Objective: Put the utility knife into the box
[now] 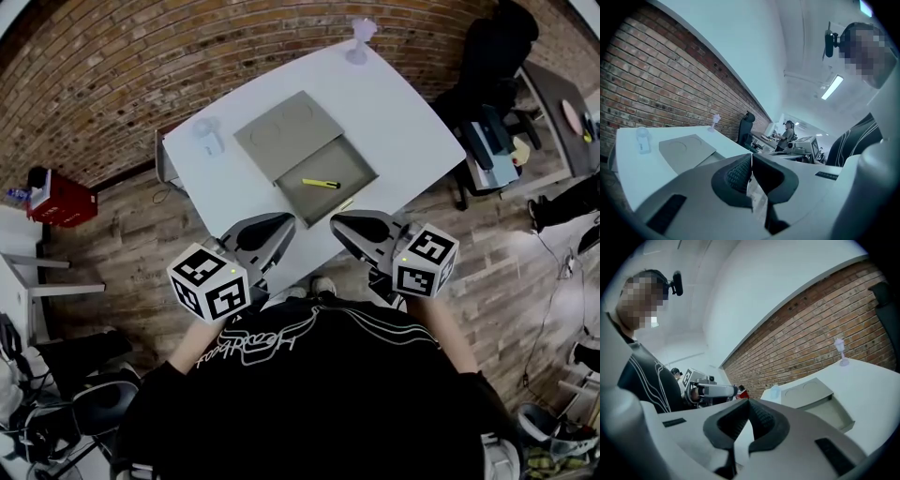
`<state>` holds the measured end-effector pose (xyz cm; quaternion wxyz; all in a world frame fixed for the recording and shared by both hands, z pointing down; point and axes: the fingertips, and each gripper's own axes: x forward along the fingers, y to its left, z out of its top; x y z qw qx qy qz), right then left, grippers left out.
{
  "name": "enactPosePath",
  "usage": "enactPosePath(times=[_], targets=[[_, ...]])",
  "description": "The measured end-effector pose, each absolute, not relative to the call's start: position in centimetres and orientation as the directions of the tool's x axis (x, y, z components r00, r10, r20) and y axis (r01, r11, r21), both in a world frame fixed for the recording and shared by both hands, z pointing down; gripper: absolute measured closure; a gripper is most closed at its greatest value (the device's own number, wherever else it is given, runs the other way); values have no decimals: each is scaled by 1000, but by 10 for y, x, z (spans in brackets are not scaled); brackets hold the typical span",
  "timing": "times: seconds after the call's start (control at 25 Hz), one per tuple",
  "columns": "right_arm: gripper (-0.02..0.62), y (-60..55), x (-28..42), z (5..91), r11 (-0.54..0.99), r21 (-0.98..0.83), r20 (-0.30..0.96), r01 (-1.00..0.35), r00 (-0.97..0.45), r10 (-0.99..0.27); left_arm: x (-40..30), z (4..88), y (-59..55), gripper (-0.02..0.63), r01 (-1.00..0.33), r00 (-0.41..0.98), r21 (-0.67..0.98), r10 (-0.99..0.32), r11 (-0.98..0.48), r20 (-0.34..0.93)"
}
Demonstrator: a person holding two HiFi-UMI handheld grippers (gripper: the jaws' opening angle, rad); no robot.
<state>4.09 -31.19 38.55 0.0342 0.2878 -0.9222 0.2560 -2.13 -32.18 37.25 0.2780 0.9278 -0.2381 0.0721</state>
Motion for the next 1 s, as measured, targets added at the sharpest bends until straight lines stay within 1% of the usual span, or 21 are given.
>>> enactPosePath(times=[0.16, 0.32, 1.0], targets=[[594, -309, 37, 377, 696, -447, 194, -561, -821, -537, -24, 370, -319, 574, -467, 884, 488, -393, -738, 251], [594, -308, 36, 377, 682, -434, 215, -589, -803, -556, -27, 368, -319, 574, -452, 892, 488, -386, -747, 236], [594, -312, 37, 397, 651, -443, 284, -616, -786, -549, -23, 382, -326, 575, -447, 894, 507, -380, -737, 236]])
